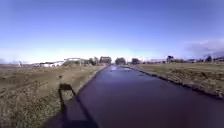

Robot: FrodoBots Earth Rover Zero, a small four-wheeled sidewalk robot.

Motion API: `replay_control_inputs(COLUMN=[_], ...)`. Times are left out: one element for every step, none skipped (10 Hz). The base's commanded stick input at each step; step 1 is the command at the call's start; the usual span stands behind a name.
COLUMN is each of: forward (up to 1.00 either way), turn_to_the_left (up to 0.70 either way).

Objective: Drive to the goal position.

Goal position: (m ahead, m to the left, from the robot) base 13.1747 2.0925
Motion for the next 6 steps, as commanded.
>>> replay_control_inputs(forward=[1.0,1.0,1.0,1.0,1.0,1.0], turn_to_the_left=[-0.05,0.0,0.0,0.0,0.0,0.0])
